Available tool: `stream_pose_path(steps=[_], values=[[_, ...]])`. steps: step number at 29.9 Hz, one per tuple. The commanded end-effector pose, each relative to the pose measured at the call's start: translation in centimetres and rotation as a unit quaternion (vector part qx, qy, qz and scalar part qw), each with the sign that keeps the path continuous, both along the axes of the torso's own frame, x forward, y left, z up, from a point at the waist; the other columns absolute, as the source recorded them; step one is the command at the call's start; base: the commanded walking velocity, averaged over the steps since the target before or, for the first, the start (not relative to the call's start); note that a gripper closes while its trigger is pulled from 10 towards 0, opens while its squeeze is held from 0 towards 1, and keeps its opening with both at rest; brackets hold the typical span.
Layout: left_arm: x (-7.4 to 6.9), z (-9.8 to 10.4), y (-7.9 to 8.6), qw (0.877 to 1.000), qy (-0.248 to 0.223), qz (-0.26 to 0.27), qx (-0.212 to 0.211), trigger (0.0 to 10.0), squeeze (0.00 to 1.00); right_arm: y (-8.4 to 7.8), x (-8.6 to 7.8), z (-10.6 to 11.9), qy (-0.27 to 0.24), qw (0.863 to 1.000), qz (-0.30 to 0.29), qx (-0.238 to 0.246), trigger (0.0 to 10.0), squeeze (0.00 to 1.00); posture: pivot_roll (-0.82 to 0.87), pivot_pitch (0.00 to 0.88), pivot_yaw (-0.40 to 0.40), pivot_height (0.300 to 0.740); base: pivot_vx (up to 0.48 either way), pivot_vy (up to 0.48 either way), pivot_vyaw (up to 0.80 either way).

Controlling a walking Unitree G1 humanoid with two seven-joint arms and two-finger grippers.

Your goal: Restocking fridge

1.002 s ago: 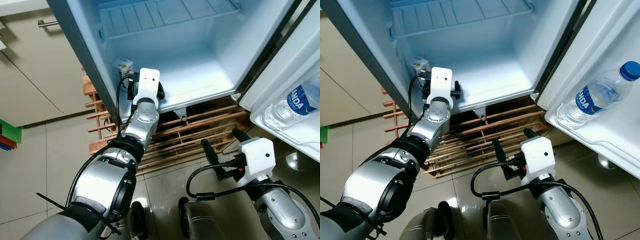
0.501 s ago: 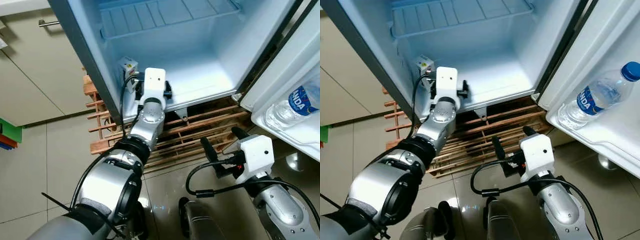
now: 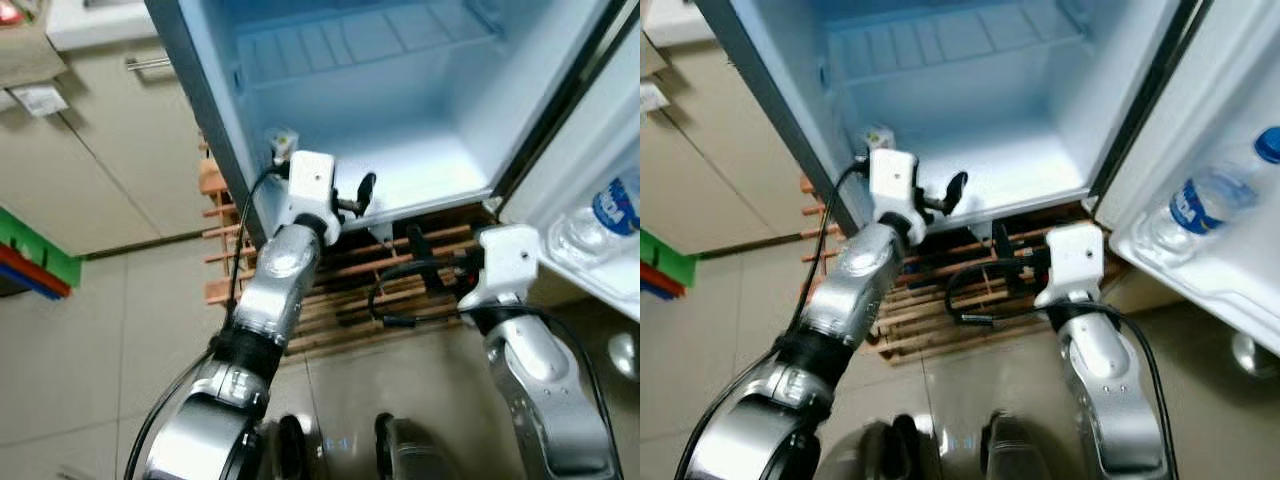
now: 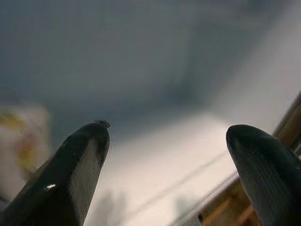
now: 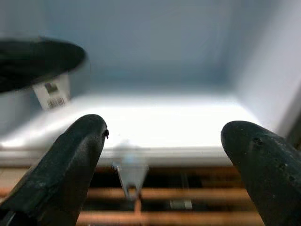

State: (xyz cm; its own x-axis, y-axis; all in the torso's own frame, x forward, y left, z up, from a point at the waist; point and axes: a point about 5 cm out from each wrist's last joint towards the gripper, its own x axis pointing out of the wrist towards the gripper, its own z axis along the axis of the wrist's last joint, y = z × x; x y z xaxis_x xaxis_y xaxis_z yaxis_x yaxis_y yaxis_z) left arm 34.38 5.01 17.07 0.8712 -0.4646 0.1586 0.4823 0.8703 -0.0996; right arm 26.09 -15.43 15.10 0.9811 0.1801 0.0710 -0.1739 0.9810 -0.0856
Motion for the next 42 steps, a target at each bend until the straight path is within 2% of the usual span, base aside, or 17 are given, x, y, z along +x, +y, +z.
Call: stream_pose_path(steps=[1, 4, 5, 6, 7, 9, 11, 15, 17, 19, 20, 23, 30, 42], values=[[-0.5, 0.0, 1.9, 1.000, -0.007, 0.012, 0.005, 10.0, 0.00, -0.4, 0.4, -0.7, 0.006, 0.999, -0.029, 0.016, 10.0, 0.13, -0.15, 0.000, 0.065, 0.740, 0.000, 0.000, 0.00], [-1.8, -0.8, 4.5, 0.998, -0.014, 0.048, 0.027, 10.0, 0.00, -1.7, 1.0, -1.5, 0.015, 0.996, -0.084, 0.039, 10.0, 0.13, -0.15, 0.000, 0.052, 0.740, 0.000, 0.000, 0.00], [-2.7, -2.9, 6.9, 0.993, 0.018, 0.112, 0.027, 10.0, 0.00, -2.6, 0.9, -2.5, 0.024, 0.993, -0.103, 0.045, 10.0, 0.13, -0.14, 0.000, 0.033, 0.740, 0.000, 0.000, 0.00], [-3.2, -3.9, 8.2, 0.989, 0.040, 0.144, 0.022, 10.0, 0.00, -2.9, 0.9, -2.8, 0.028, 0.993, -0.107, 0.046, 10.0, 0.13, -0.14, 0.000, 0.031, 0.740, 0.000, 0.000, 0.00], [-3.7, -4.9, 9.2, 0.984, 0.059, 0.167, 0.018, 10.0, 0.00, -3.1, 0.8, -3.1, 0.029, 0.993, -0.108, 0.046, 10.0, 0.13, -0.13, 0.000, 0.022, 0.740, 0.000, 0.000, 0.00], [-5.4, -7.1, 11.6, 0.971, 0.102, 0.214, 0.037, 10.0, 0.00, -3.3, 0.5, -3.5, 0.031, 0.994, -0.094, 0.035, 10.0, 0.13, -0.12, 0.000, 0.007, 0.740, 0.000, 0.000, 0.00], [-6.9, -8.1, 12.9, 0.963, 0.129, 0.235, 0.029, 10.0, 0.00, -3.3, 0.2, -3.7, 0.030, 0.996, -0.076, 0.022, 10.0, 0.14, -0.11, 0.000, -0.005, 0.740, 0.000, 0.000, 0.00], [-7.3, -7.9, 12.9, 0.962, 0.133, 0.238, 0.012, 10.0, 0.00, -3.4, 0.3, -3.6, 0.029, 0.997, -0.063, 0.024, 10.0, 0.14, -0.10, 0.000, -0.015, 0.740, 0.000, 0.000, 0.00], [-6.9, -7.0, 11.7, 0.967, 0.107, 0.231, 0.031, 10.0, 0.00, -3.3, 1.0, -3.4, 0.023, 0.999, -0.044, 0.016, 10.0, 0.14, -0.11, 0.000, -0.017, 0.740, 0.000, 0.000, 0.00], [-6.7, -6.8, 11.4, 0.966, 0.103, 0.232, 0.041, 10.0, 0.00, -3.2, 1.2, -3.3, 0.019, 0.999, -0.037, 0.013, 10.0, 0.14, -0.11, 0.000, -0.016, 0.740, 0.000, 0.000, 0.00], [-5.9, -6.6, 11.0, 0.966, 0.099, 0.236, 0.042, 10.0, 0.00, -3.0, 1.8, -2.9, 0.011, 0.999, -0.032, 0.014, 10.0, 0.14, -0.11, 0.000, -0.011, 0.740, 0.000, 0.000, 0.00], [-5.2, -6.0, 10.7, 0.967, 0.093, 0.234, 0.044, 10.0, 0.00, -2.9, 2.3, -2.5, 0.005, 0.999, -0.027, 0.016, 10.0, 0.14, -0.11, 0.000, -0.004, 0.740, 0.000, 0.000, 0.00], [-4.4, -5.5, 10.0, 0.968, 0.087, 0.229, 0.051, 10.0, 0.00, -2.7, 2.4, -2.8, 0.009, 0.999, -0.024, 0.027, 10.0, 0.14, -0.13, 0.000, 0.015, 0.740, 0.000, 0.000, 0.00], [-3.7, -5.4, 9.5, 0.969, 0.088, 0.222, 0.057, 10.0, 0.00, -2.5, 1.5, -3.6, 0.020, 0.999, -0.025, 0.030, 10.0, 0.14, -0.15, 0.000, 0.033, 0.740, 0.000, 0.000, 0.00]])
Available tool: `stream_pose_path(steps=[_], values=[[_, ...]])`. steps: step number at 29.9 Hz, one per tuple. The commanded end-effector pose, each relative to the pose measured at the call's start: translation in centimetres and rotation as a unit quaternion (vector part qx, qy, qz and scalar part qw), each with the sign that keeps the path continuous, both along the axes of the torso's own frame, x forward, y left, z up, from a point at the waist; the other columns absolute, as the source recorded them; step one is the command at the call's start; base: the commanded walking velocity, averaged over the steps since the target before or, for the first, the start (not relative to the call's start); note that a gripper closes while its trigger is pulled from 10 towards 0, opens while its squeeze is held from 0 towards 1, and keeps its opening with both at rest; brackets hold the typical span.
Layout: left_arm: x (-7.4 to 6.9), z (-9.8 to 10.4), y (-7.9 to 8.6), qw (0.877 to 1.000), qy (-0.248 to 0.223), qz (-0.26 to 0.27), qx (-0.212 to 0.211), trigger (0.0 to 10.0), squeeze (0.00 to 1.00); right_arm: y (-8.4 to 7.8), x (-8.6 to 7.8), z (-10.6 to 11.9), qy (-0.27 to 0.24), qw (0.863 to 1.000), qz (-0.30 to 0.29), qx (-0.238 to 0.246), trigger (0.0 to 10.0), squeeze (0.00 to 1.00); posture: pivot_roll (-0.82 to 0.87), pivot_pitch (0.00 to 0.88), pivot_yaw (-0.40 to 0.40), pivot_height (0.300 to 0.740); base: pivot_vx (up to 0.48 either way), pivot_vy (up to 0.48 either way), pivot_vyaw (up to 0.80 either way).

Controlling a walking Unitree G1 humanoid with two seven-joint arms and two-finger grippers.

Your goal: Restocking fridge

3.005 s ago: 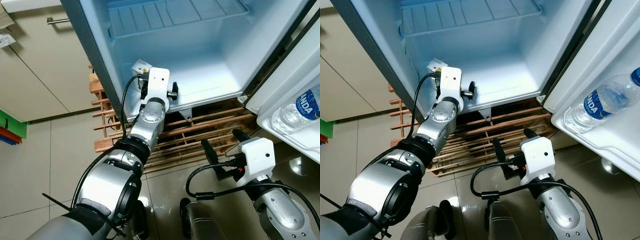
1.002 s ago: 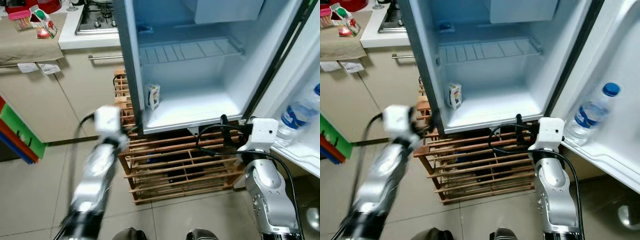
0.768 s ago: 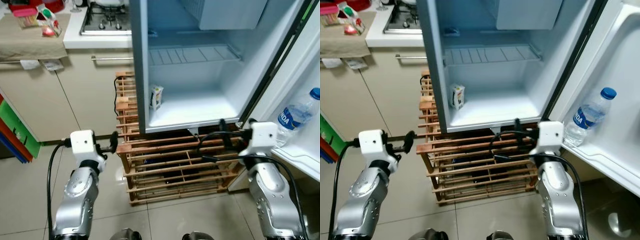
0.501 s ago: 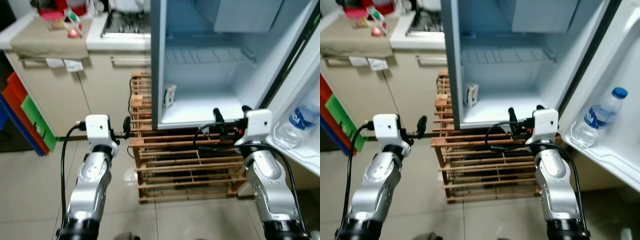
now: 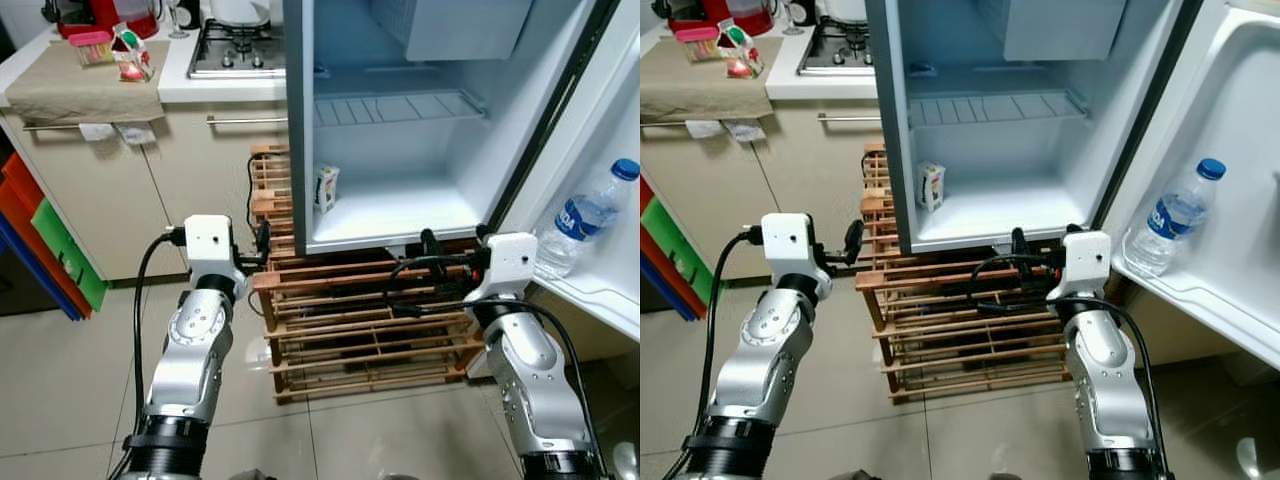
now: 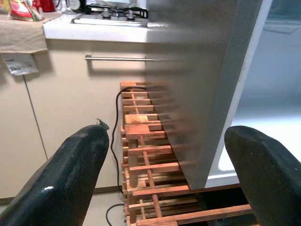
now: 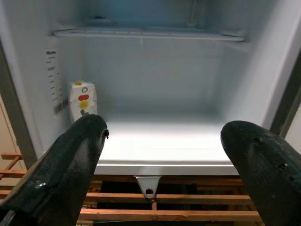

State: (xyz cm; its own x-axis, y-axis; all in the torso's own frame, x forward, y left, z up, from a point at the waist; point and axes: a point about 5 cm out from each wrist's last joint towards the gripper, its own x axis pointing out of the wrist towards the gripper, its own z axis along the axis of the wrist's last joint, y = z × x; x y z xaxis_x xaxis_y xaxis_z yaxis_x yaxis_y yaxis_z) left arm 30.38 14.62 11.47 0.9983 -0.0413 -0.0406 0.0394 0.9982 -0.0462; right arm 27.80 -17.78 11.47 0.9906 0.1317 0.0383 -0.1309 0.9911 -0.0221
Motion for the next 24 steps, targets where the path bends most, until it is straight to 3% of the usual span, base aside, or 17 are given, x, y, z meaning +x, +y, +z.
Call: stream_pose_path(steps=[1, 24], values=[[0.3, 0.2, -0.1, 1.000, 0.000, -0.001, 0.005, 10.0, 0.00, -0.2, -0.3, -0.1, 0.000, 1.000, -0.002, 0.001, 10.0, 0.14, -0.15, 0.000, 0.034, 0.740, 0.000, 0.000, 0.00], [0.6, 0.0, 0.0, 1.000, 0.009, 0.008, 0.011, 10.0, 0.00, 0.1, -1.6, -1.2, 0.024, 0.999, -0.014, 0.030, 10.0, 0.14, -0.16, 0.000, 0.038, 0.740, -0.214, 0.000, 0.00]])
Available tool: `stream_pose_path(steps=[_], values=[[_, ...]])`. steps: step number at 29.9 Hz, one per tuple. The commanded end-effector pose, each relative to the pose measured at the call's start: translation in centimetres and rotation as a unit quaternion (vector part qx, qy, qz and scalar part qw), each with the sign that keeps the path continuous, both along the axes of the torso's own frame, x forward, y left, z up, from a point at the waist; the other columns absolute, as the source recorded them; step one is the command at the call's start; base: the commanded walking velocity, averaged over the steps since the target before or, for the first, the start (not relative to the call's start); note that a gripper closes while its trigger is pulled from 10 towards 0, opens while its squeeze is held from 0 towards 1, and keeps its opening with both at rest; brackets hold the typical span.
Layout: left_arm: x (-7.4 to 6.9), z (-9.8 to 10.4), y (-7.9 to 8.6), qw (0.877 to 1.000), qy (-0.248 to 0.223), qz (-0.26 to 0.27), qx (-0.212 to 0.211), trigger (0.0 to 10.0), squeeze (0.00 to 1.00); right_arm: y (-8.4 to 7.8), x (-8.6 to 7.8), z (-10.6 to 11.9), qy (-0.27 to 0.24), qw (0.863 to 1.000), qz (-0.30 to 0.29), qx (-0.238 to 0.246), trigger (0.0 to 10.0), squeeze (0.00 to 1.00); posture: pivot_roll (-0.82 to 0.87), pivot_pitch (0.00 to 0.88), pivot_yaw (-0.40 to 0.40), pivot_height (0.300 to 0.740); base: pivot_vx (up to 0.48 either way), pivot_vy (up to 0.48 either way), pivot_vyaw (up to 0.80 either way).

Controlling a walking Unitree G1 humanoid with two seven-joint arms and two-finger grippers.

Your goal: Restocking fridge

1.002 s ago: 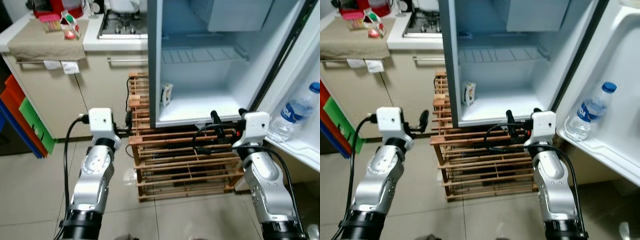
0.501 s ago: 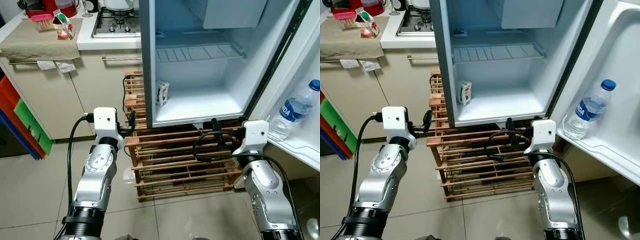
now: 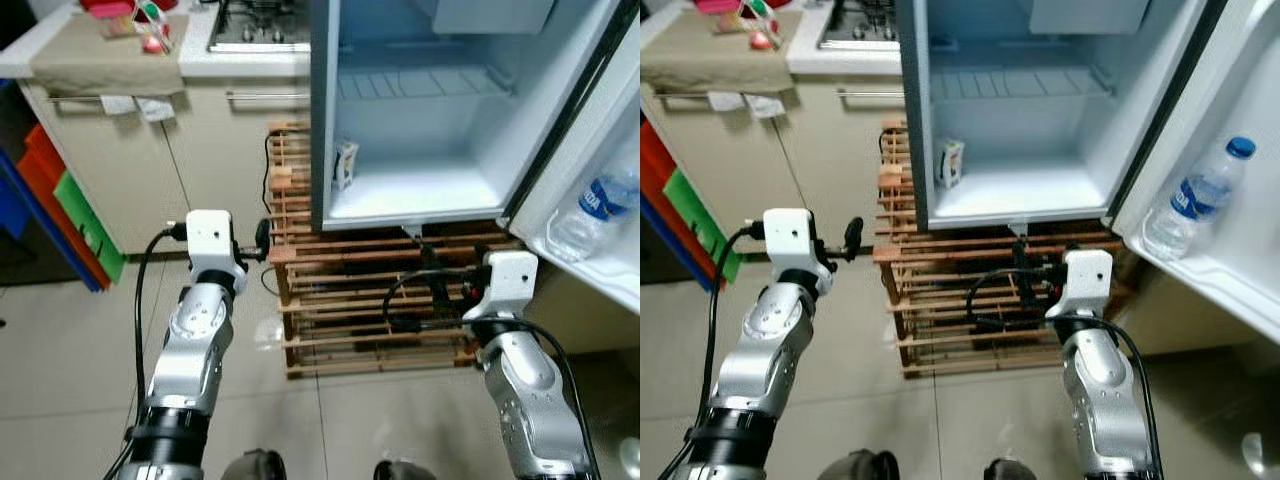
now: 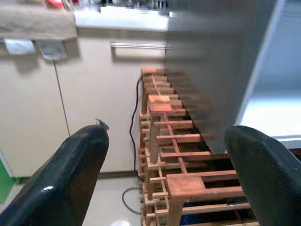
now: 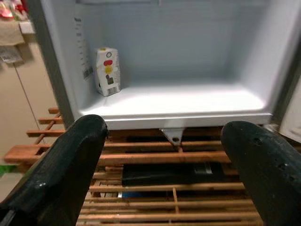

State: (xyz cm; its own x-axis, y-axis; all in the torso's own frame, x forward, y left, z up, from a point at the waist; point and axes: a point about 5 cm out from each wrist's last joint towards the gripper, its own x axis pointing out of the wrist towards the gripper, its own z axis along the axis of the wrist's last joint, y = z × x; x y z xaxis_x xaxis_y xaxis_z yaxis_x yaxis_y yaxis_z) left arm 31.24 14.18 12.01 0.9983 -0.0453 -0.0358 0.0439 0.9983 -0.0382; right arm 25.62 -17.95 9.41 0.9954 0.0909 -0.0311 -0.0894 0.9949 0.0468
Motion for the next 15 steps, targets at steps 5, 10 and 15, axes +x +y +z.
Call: stream_pose_path(steps=[5, 10, 15], values=[[-0.13, -0.50, 0.35, 1.000, 0.009, 0.004, 0.003, 10.0, 0.00, -0.09, 0.53, 0.78, -0.012, 1.000, 0.000, -0.002, 10.0, 0.13, -0.16, 0.000, 0.041, 0.740, 0.000, 0.000, 0.00], [0.08, -0.34, 0.42, 1.000, 0.002, -0.004, -0.003, 10.0, 0.00, -0.54, 0.16, 0.51, -0.006, 1.000, -0.008, -0.007, 10.0, 0.14, -0.17, 0.000, 0.043, 0.740, 0.000, -0.249, 0.00], [0.35, -0.39, 0.44, 1.000, 0.003, -0.008, -0.001, 10.0, 0.00, -0.47, -0.04, 0.36, -0.003, 1.000, -0.010, -0.010, 10.0, 0.15, -0.18, 0.000, 0.050, 0.740, 0.000, -0.431, 0.00]])
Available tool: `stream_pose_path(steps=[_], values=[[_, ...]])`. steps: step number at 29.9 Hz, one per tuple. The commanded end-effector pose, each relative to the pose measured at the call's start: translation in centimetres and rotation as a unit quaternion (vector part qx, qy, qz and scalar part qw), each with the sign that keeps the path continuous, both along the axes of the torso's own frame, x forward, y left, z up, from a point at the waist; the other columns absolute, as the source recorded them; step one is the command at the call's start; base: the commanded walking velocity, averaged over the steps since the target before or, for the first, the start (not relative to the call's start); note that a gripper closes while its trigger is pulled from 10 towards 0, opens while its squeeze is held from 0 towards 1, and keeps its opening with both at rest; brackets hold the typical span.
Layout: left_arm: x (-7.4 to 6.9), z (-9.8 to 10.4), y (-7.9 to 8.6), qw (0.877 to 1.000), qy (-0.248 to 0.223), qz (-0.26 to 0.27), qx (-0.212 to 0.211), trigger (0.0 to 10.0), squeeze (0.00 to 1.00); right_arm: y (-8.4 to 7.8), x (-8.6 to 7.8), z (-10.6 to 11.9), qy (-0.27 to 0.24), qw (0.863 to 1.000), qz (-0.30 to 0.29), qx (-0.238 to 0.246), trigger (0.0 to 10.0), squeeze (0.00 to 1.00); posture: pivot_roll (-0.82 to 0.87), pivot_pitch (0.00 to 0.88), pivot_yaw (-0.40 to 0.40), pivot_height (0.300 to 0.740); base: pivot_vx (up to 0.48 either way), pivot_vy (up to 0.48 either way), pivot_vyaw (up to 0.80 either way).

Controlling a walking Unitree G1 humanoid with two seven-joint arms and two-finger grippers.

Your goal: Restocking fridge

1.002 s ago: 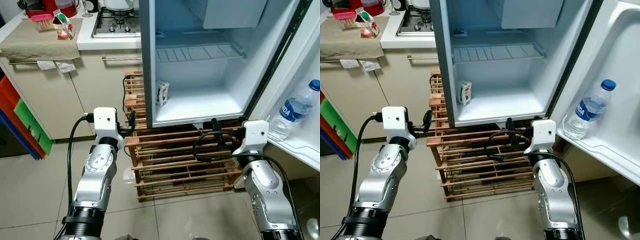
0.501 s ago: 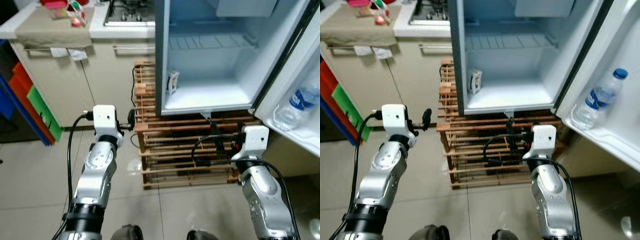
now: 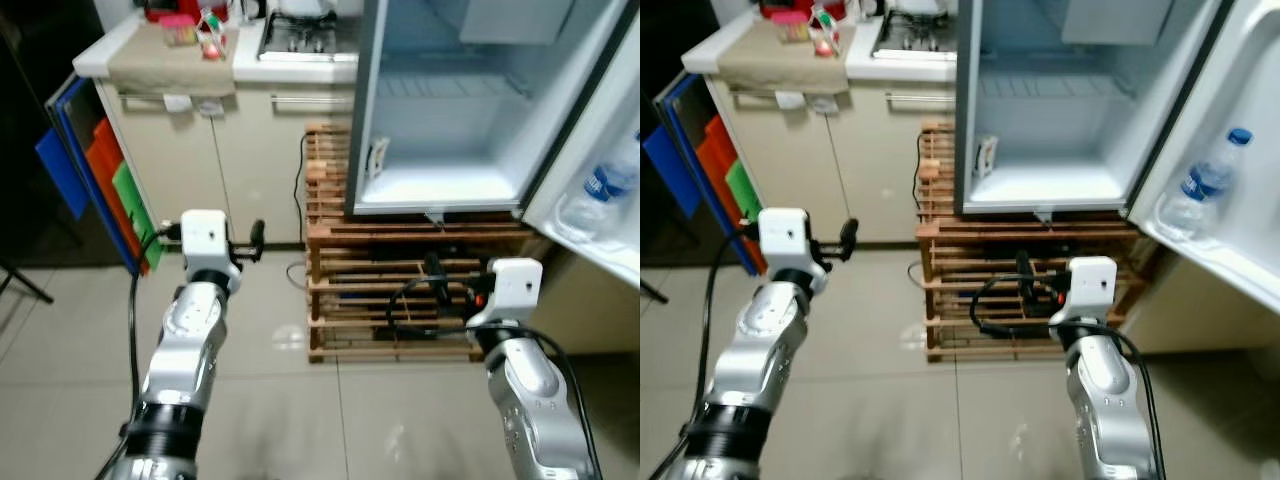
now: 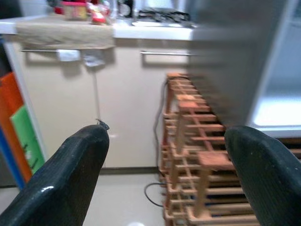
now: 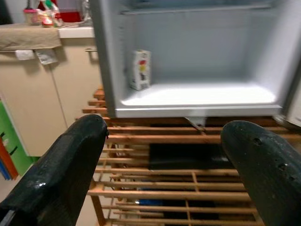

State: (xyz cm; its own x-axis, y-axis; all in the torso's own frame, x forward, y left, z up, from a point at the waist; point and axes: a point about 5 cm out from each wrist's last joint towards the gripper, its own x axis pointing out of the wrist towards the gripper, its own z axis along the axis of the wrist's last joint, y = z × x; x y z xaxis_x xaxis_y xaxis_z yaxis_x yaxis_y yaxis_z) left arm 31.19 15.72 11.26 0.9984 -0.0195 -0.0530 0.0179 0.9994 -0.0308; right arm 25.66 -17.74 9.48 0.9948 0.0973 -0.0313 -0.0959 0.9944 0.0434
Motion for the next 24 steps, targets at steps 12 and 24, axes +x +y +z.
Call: stream_pose_path(steps=[12, 24], values=[[0.5, 0.2, -1.5, 1.000, -0.007, -0.028, -0.007, 10.0, 0.00, -0.8, -0.3, 0.4, -0.009, 1.000, -0.014, -0.019, 10.0, 0.14, -0.19, 0.000, 0.053, 0.740, 0.000, -0.422, 0.00], [-2.4, 0.9, 1.2, 0.999, -0.041, -0.009, -0.012, 10.0, 0.00, -1.3, -1.8, 2.7, -0.087, 0.995, -0.055, -0.008, 10.0, 0.15, -0.17, 0.000, 0.045, 0.740, 0.000, -0.428, 0.00]])
